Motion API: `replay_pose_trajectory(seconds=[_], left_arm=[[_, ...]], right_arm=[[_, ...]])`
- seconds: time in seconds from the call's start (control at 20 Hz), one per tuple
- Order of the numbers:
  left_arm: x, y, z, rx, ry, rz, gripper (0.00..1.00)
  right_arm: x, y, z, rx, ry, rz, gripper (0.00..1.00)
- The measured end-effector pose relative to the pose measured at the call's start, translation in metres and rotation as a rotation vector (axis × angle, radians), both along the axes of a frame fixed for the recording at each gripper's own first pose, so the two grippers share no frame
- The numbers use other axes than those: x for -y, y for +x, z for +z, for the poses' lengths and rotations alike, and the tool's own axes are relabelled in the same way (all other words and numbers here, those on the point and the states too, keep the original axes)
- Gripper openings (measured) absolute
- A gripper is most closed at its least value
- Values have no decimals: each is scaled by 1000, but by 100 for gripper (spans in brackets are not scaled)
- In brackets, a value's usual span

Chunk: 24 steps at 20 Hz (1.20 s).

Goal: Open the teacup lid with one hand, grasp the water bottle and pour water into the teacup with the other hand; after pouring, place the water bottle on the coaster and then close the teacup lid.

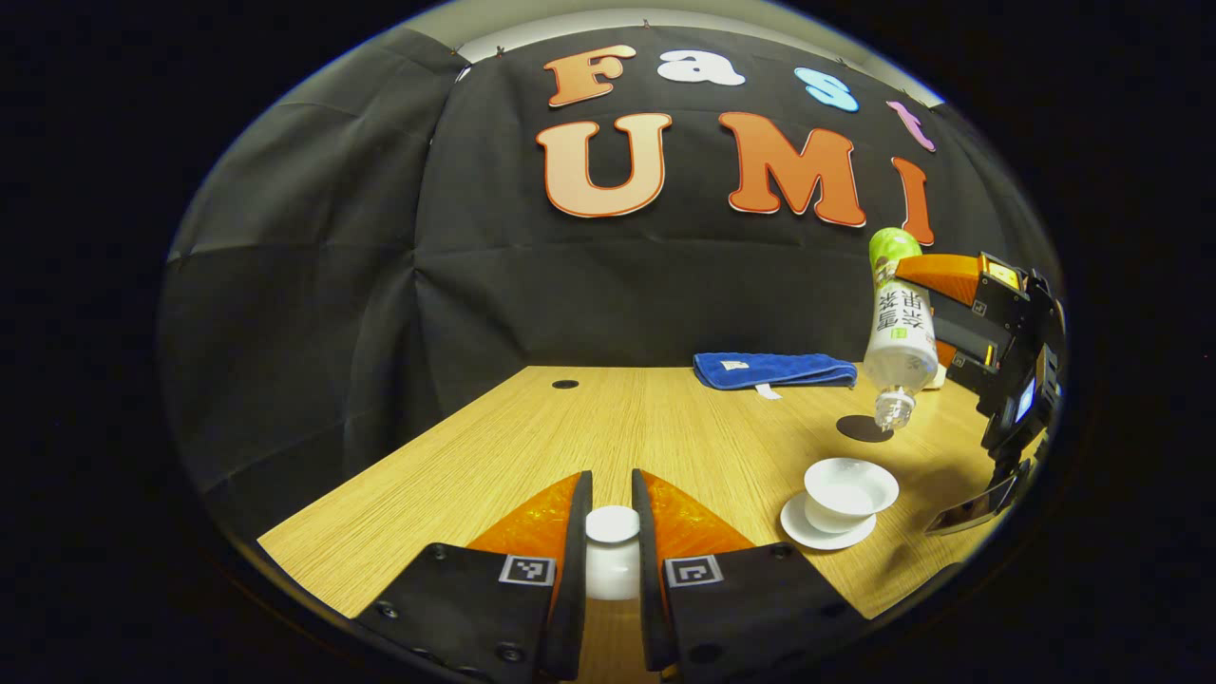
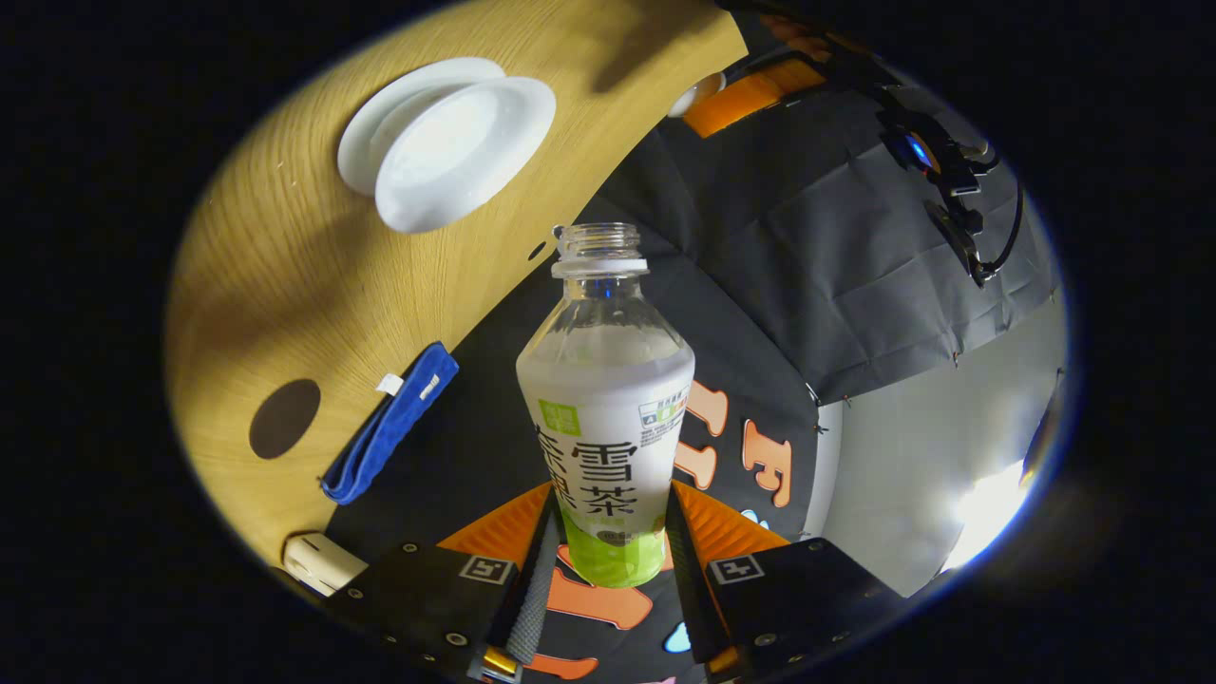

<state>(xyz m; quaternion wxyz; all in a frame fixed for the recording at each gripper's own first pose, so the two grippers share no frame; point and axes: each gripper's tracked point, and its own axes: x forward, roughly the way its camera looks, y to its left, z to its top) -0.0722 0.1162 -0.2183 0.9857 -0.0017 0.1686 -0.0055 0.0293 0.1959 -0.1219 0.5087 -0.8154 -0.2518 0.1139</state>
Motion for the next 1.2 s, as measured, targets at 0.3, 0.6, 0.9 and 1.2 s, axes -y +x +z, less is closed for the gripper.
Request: replay_pose_trajectory(seconds=[0.3,0.6,0.9,1.2], left_arm=[[18,3,10,22,-24,-28,28],[41,9,21,50,-42,-56,28],[69,15,41,100,-66,-90,28],[86,15,70,161,-53,-121,28]], right_arm=[[7,-2,-55,-262,202,-92,60],[21,9,-88,-525,506,-215,60],[46,27,-90,-699,974,-313,61],[46,34,-101,-884,1359,-400,61]])
